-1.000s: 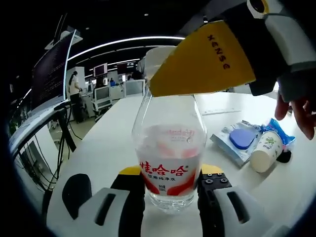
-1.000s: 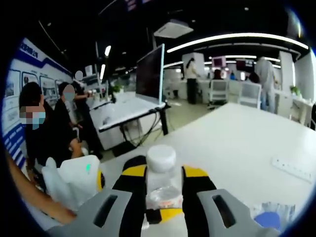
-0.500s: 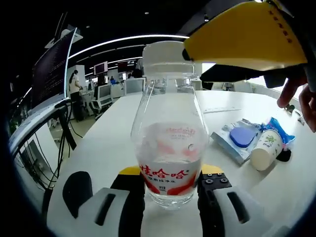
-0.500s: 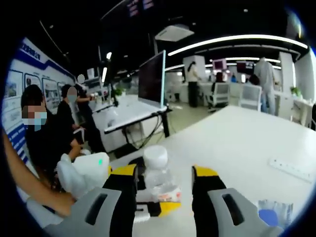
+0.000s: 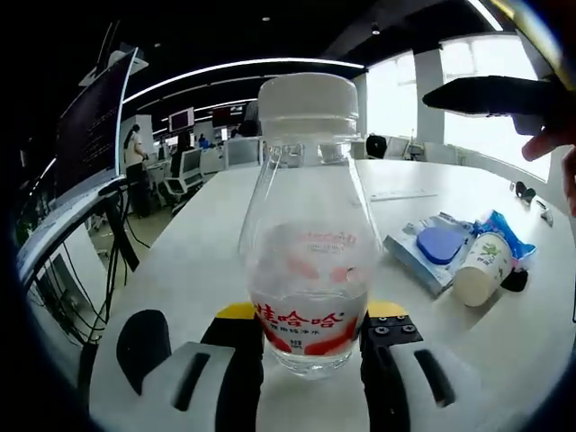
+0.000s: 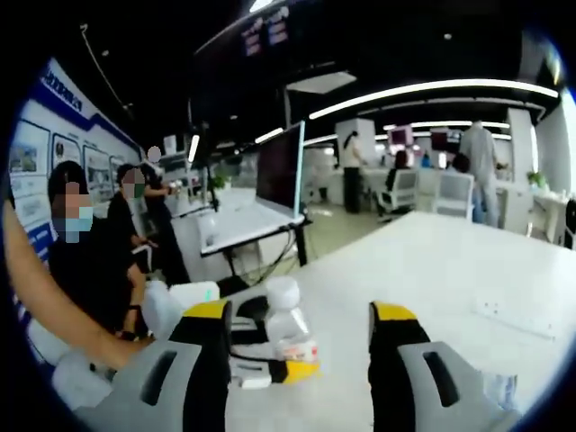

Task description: Arrange the tabletop items into an orderly group along one side of the table until the central work area is clear of visible clutter.

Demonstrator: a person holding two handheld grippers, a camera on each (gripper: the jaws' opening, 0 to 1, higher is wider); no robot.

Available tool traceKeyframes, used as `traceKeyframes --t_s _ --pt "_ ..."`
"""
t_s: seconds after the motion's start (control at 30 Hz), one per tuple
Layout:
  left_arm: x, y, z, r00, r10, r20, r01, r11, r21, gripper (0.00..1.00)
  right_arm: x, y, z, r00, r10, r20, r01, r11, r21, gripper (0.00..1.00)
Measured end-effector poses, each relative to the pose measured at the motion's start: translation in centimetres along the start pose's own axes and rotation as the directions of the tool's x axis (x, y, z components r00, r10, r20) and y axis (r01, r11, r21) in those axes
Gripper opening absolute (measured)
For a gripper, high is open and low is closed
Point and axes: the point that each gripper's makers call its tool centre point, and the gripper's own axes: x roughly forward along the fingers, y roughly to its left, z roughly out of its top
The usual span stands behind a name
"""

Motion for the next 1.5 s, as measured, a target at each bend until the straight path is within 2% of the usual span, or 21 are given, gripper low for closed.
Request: traceKeyframes --t_s 0.07,0.3,0.8,1.0,1.17,1.5 --pt "-0.1 0.1 0.0 1.0 0.0 -0.003 0.0 1.0 0.002 0.4 -0.4 -0.2 0.2 1.0 -0.008 0.019 0.008 1.0 -0.014 0.69" --pt "-0.4 0.2 -0.1 1.0 -0.006 -0.011 0.006 1.0 0.005 0.4 -1.5 -0.3 0.1 1.0 -0.01 0.016 0.01 1.0 -0.016 0.72" --pt "-1.0 0.0 1.8 0.997 -0.067 0.027 0.066 0.997 0.031 0.43 -4.4 -0.1 0.1 1.0 -0.022 0.019 0.022 0.999 -0.03 0.83" --pt "-1.4 -0.2 2.1 0.994 -0.107 0.02 0.105 0.992 0.069 0.43 -6.0 0.7 1.2 0.999 -0.011 0.053 0.013 0.999 -0.036 0.88" --pt "-1.4 0.0 1.9 0.994 -0.11 0.003 0.109 0.99 0.088 0.4 -7.3 0.9 1.5 0.997 -0.025 0.068 0.028 0.999 -0.043 0.89" --pt "-1.5 0.0 2.0 0.995 -0.097 -0.005 0.097 0.992 0.082 0.39 -10.2 0.1 0.3 0.996 -0.075 0.051 0.077 0.996 -0.037 0.89"
